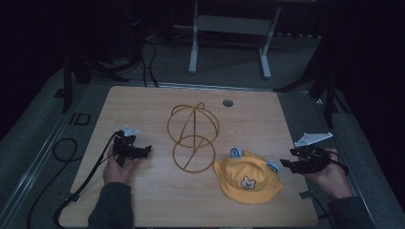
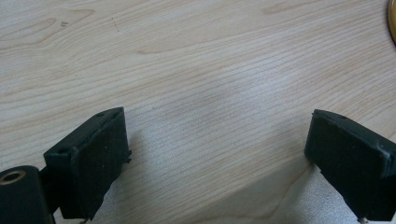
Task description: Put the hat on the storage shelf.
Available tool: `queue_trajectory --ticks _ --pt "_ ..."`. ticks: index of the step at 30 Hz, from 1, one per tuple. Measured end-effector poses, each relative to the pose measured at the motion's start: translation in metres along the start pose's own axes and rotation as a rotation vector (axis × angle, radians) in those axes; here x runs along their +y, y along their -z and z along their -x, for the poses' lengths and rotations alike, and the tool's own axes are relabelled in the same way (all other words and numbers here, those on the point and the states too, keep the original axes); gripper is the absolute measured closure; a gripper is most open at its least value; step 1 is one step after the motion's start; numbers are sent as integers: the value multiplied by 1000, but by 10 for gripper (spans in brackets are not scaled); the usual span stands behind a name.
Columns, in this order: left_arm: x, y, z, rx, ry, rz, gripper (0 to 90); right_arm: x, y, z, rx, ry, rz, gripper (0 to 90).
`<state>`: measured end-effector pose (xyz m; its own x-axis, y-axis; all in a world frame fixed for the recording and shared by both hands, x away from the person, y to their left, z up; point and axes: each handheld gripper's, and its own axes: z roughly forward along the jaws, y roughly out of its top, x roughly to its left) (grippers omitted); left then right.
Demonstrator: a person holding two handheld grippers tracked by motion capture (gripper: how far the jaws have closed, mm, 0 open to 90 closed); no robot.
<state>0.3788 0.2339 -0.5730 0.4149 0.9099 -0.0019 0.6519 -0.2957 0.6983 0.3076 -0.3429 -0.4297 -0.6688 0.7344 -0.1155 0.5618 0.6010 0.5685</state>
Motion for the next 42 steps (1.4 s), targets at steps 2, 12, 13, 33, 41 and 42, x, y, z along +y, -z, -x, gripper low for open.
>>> queue_trajectory --ticks 2,12,13,33,41,42 --pt "0 0 0 0 0 0 61 3 3 -1 2 5 3 414" --pt "0 0 0 0 0 0 61 15 7 -8 18 34 19 397" --pt "0 0 0 0 0 0 61 16 8 -8 19 36 23 396" --pt "0 0 0 0 0 0 61 42 15 -21 50 100 10 364" --pt "0 0 0 0 0 0 61 51 14 -28 70 132 7 346" --pt "0 0 0 0 -2 0 61 52 14 -28 71 133 4 344"
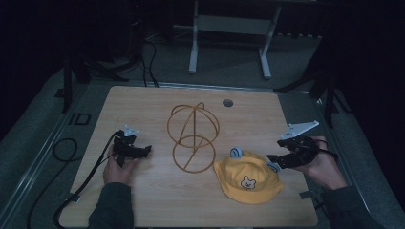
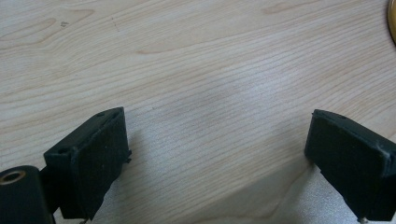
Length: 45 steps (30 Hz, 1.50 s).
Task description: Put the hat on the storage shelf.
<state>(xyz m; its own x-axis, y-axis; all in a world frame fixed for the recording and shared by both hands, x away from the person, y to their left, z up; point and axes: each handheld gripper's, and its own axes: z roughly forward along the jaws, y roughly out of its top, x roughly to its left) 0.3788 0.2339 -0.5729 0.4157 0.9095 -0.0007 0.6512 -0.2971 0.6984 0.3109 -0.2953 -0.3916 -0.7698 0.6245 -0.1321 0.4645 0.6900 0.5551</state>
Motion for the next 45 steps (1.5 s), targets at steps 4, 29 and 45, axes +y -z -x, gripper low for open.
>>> queue_trajectory --ticks 4,29,45 --pt "0 0 0 -1 1 0 61 4 1 -1 8 9 -3 337" --pt "0 0 0 0 1 0 61 33 -14 -20 74 95 -59 294" --pt "0 0 0 0 0 0 61 42 -30 -32 121 137 -123 251"
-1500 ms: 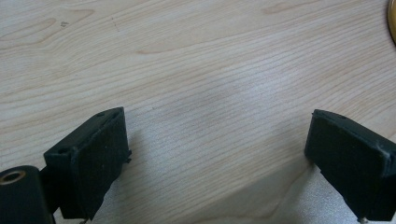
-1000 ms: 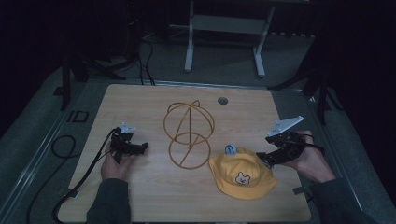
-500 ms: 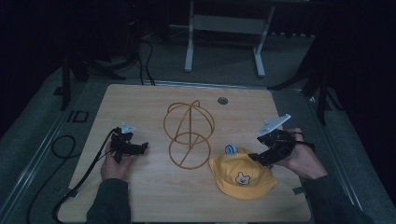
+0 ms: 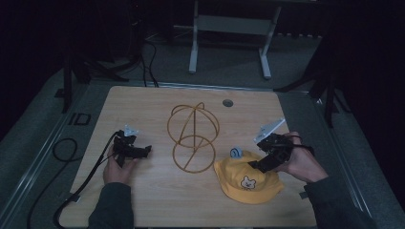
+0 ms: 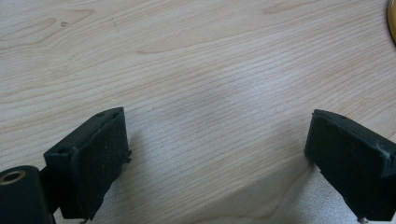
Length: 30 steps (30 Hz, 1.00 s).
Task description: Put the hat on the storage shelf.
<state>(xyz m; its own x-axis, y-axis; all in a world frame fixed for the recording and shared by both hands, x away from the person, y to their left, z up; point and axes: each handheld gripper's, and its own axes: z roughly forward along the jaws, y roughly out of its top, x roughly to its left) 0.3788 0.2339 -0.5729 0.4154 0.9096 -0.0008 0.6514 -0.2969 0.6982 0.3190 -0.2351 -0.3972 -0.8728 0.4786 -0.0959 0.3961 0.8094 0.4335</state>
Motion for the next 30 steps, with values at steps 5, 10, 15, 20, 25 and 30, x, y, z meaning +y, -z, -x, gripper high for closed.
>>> queue_trajectory --ticks 5,10,15,20,25,30 --pt "0 0 0 0 1 0 61 1 -5 -2 5 10 -26 251" --pt "0 0 0 -1 1 0 61 3 -13 -4 9 23 -67 251" --pt "0 0 0 -1 1 0 61 2 -19 -3 9 20 -98 258" --pt "0 0 0 0 0 0 61 3 -26 -3 17 24 -125 265" --pt "0 0 0 -1 1 0 61 4 -31 -1 22 19 -155 302" --pt "0 0 0 -1 1 0 61 5 -38 2 30 5 -186 358"
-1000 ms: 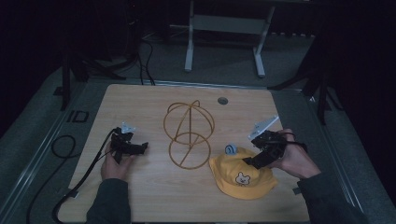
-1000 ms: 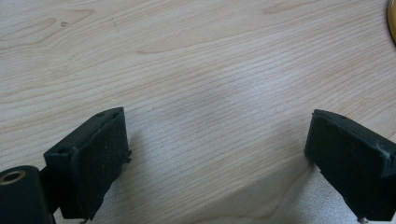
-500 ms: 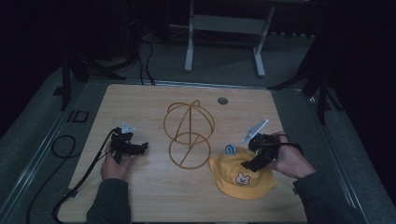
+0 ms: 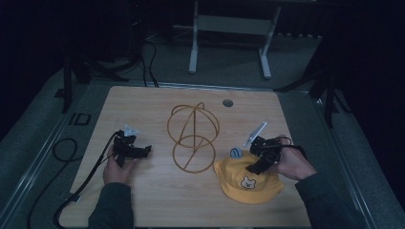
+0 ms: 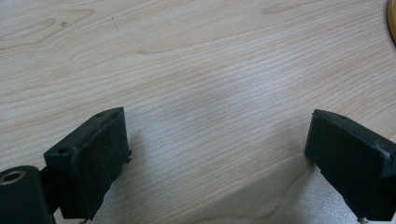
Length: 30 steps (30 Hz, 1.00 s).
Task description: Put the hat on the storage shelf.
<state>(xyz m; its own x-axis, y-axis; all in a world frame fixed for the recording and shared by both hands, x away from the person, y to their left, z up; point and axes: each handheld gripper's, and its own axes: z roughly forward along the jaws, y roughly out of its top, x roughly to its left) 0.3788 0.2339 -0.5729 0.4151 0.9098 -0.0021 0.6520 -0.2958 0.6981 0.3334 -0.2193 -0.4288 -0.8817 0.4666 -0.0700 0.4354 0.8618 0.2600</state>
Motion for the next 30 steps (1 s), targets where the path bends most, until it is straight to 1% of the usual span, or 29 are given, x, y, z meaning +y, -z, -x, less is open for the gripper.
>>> queue_trajectory --ticks 3,7,11,15,18,20,26,30 --pt "0 0 0 0 0 0 61 1 -4 1 8 -4 -22 417" --pt "0 0 0 0 0 0 61 1 -6 2 11 -10 -31 434" --pt "0 0 0 0 0 0 61 0 -9 4 13 -5 -43 476" --pt "0 0 0 0 0 0 61 1 -10 5 46 -7 -52 611" --pt "0 0 0 0 0 0 61 3 -9 4 53 1 -62 689" --pt "0 0 0 0 0 0 61 4 -8 4 57 0 -66 726" --pt "0 0 0 0 0 0 61 6 -6 0 78 23 -94 751" --pt "0 0 0 0 0 0 61 8 -2 0 87 32 -96 751"
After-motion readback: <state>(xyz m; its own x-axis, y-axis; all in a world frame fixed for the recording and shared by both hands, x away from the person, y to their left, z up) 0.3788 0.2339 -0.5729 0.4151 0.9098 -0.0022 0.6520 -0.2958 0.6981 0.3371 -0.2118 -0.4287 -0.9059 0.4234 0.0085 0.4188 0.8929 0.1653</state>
